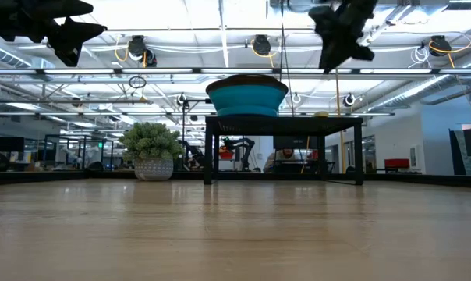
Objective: Pick & Place Fruit
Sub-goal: Return to Home Position
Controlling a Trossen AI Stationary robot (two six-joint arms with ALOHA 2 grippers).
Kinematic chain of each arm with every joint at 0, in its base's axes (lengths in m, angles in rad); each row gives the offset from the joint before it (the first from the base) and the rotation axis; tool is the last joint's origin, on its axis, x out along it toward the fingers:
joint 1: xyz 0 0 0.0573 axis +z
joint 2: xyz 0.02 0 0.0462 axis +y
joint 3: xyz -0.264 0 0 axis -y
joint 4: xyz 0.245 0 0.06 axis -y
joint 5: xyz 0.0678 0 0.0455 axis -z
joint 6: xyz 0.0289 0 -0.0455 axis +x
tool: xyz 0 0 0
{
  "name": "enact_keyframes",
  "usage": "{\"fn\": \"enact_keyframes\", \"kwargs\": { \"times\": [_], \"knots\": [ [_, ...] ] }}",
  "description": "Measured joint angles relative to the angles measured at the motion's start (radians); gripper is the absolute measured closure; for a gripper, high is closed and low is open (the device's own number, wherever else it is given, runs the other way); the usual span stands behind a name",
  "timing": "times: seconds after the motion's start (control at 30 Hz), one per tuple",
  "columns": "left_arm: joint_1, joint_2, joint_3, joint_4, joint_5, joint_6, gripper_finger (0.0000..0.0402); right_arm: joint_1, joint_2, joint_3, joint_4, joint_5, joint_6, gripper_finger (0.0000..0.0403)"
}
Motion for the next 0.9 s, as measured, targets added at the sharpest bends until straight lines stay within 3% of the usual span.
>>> {"fn": "enact_keyframes", "kwargs": {
  "times": [0.2,0.3,0.63,0.9],
  "knots": [
    [0.0,0.0,0.0,0.0,0.0,0.024,0.0218,0.074,-0.121,0.0,0.036,0.09,-0.092,0.0398],
    [0.0,0.0,0.0,0.0,0.0,-0.023,0.0218,0.104,-0.169,0.0,0.056,0.094,-0.112,0.0393],
    [0.0,0.0,0.0,0.001,0.0,-0.073,0.0218,0.239,-0.257,-0.006,0.096,0.272,-0.198,0.0402],
    [0.001,0.0,0.0,0.009,0.009,-0.069,0.0218,0.342,-0.333,-0.214,0.318,0.329,-0.236,0.0402]
  ]
}}
